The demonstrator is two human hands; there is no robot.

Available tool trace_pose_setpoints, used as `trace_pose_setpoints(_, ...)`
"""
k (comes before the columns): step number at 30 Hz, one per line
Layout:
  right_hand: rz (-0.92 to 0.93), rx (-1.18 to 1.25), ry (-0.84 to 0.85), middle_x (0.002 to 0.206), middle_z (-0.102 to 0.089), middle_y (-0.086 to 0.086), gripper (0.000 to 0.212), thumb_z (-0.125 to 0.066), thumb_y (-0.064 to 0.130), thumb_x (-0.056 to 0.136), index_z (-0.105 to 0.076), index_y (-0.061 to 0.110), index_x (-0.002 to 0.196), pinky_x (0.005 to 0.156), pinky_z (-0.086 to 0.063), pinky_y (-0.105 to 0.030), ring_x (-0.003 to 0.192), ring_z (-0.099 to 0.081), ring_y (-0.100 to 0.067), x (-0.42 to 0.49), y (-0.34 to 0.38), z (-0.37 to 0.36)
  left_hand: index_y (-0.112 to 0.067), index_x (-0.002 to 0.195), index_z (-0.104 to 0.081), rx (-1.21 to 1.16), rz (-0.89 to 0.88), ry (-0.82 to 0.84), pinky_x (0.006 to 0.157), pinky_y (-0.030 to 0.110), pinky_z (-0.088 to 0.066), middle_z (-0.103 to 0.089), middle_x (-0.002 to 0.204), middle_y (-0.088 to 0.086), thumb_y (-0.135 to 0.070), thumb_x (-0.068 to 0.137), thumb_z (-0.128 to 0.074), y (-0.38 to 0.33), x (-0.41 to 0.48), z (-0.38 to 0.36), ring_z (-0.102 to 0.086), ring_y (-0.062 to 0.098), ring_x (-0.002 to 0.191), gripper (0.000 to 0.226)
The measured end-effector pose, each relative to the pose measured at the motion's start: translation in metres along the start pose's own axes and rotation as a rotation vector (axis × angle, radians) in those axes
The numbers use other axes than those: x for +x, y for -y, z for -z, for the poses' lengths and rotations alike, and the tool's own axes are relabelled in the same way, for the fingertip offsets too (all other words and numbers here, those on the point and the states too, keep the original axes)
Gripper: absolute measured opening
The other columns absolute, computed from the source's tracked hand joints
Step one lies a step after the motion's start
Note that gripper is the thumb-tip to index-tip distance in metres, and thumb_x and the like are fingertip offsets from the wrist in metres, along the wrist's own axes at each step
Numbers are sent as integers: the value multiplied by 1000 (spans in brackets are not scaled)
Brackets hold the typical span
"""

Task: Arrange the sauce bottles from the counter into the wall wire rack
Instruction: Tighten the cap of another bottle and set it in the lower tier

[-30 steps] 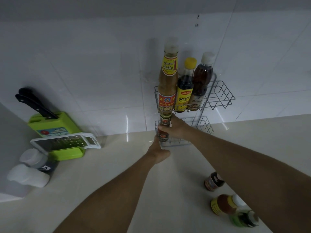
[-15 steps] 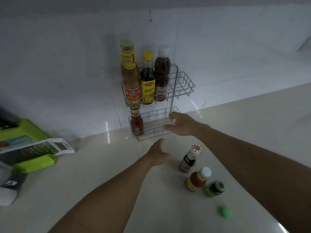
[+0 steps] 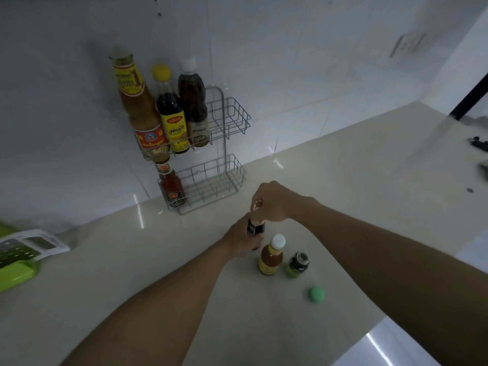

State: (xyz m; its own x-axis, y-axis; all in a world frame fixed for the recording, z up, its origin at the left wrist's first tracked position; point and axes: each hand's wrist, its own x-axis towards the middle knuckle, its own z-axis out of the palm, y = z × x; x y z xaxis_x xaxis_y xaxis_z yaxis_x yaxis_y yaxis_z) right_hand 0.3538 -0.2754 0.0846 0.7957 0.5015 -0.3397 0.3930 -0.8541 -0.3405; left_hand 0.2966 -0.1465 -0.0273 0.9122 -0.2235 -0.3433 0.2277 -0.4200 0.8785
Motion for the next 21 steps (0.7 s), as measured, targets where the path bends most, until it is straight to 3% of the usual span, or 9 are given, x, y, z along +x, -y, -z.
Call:
trace_pose_setpoints(3, 12, 66, -106, 82, -71, -17, 39, -66, 39, 80, -71, 0, 79, 61, -55, -37, 78, -67, -32, 3, 10, 6, -34, 110, -55, -102, -36, -157, 70, 27, -50, -64, 93, -4, -14, 82, -62, -9, -14, 4, -62, 17, 87, 35)
trace_pose_setpoints(5, 84, 59, -202, 70, -66, -14, 40, -62, 38, 85, -66, 1, 69, 59, -51, -38, 69, -64, -32, 3, 27, 19, -31, 99, -55, -157, -75, -339, 64, 29, -48, -62, 85, -3, -12, 79, -61, -17, -25, 8, -61, 19, 79, 29)
trace_pose_setpoints(8, 303, -137, -331, 59, -52, 3, 45, -50, 43, 96, -50, 22, 56, 56, -44, -31, 59, -51, -18, -2, 57, 41, -25, 83, -54, -75, -81, -651, 62, 30, -47, -63, 77, -4, -18, 75, -66, -33, -39, 14, -61, 16, 75, 16)
trace_pose_setpoints(10, 407, -366, -406, 63, -58, 1, 46, -40, 44, 101, -54, 21, 63, 57, -42, -30, 62, -55, -23, -3, 71, 53, -24, 78, -53, 10, -76, -797, 65, 34, -50, -62, 72, -5, -26, 72, -66, -43, -46, 21, -61, 19, 73, 14)
trace_pose_setpoints(12, 451, -604, -450, 79, -68, -6, 37, -36, 35, 104, -67, 18, 92, 59, -45, -32, 74, -63, -30, -6, 82, 59, -24, 80, -56, 85, -46, -863, 68, 37, -53, -63, 74, -5, -33, 72, -64, -49, -53, 27, -62, 23, 75, 15)
trace_pose_setpoints(15, 338, -748, -318, 105, -64, -11, 32, -35, 28, 105, -57, 13, 120, 68, -47, -37, 95, -60, -32, -7, 99, 60, -25, 85, -57, 159, 19, -870, 74, 40, -56, -67, 80, -3, -37, 74, -63, -51, -66, 33, -64, 26, 80, 17)
trace_pose_setpoints(18, 128, -567, -120, 88, -56, -8, 51, -27, 49, 102, -59, 11, 99, 74, -44, -38, 86, -54, -29, -10, 117, 65, -26, 84, -54, 204, 51, -855, 75, 40, -56, -68, 83, -1, -37, 77, -65, -46, -81, 36, -66, 27, 83, 17)
trace_pose_setpoints(20, 170, -474, -178, 75, -55, -4, 61, -24, 62, 97, -58, 15, 79, 71, -44, -35, 76, -52, -25, -10, 124, 67, -27, 81, -53, 156, 59, -874, 75, 41, -56, -67, 81, 0, -35, 75, -65, -46, -88, 39, -65, 28, 83, 16)
trace_pose_setpoints(21, 241, -499, -238, 78, -60, -5, 59, -25, 62, 97, -60, 18, 78, 69, -44, -34, 75, -52, -24, -11, 126, 66, -26, 81, -54, 120, 63, -896, 76, 42, -56, -66, 80, -1, -34, 74, -65, -47, -91, 41, -65, 28, 82, 16)
